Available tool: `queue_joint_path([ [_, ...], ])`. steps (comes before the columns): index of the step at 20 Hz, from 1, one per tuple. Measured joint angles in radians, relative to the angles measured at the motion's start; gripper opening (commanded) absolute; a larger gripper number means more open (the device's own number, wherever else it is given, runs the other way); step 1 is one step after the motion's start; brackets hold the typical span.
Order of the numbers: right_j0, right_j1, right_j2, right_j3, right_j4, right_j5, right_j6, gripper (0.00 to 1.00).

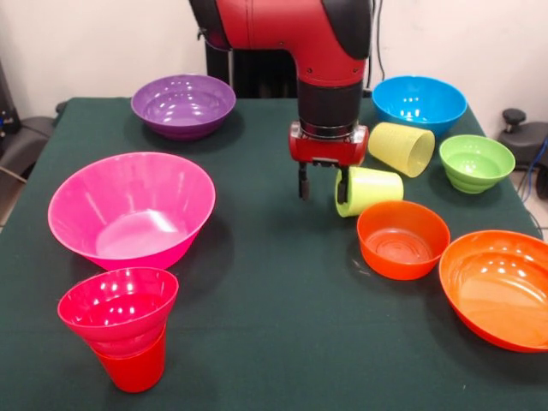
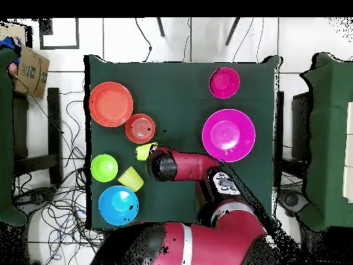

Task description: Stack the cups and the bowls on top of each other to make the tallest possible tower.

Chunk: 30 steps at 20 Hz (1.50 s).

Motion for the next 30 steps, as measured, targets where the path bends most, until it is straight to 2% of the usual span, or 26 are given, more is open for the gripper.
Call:
queue_joint_path([
  [6, -0.053, -0.022, 0.057, 0.014, 0.023, 0.000, 0.000, 1.00],
  [15, -0.179, -0.076, 0.200, 0.054, 0.090, 0.000, 0.000, 1.00],
  [20, -0.294, -0.087, 0.317, 0.107, 0.117, 0.000, 0.000, 1.00],
  [22, -0.386, -0.077, 0.400, 0.150, 0.130, 0.000, 0.000, 1.00],
  [23, -0.411, -0.072, 0.421, 0.161, 0.132, 0.000, 0.000, 1.00],
  [26, -0.478, -0.045, 0.475, 0.185, 0.134, 0.000, 0.000, 1.00],
  [28, -0.547, -0.002, 0.526, 0.205, 0.136, 0.009, 0.000, 1.00],
  [30, -0.581, 0.028, 0.550, 0.213, 0.138, 0.024, 0.000, 1.00],
])
